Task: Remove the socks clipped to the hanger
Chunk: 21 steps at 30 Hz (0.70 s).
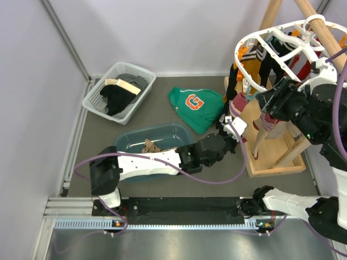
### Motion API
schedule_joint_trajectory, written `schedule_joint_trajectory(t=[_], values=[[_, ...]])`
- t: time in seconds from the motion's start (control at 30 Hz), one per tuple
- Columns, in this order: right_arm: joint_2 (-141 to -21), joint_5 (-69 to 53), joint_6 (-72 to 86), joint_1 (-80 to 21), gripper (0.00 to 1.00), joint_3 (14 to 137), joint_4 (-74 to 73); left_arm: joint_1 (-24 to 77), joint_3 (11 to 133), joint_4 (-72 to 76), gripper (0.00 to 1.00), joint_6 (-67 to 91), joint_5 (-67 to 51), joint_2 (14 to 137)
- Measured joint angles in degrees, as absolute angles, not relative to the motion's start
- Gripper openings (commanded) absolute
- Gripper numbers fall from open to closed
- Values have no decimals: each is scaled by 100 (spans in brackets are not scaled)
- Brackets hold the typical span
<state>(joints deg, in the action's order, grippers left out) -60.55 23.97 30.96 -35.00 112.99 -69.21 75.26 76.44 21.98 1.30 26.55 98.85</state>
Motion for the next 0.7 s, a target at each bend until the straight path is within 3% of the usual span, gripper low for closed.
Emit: schedule_joint_trajectory(t=[0.7], values=[[-6573, 3557, 3474, -4191, 60, 10680, -6412, 7743, 7644, 2231, 0, -178, 2842, 9885]])
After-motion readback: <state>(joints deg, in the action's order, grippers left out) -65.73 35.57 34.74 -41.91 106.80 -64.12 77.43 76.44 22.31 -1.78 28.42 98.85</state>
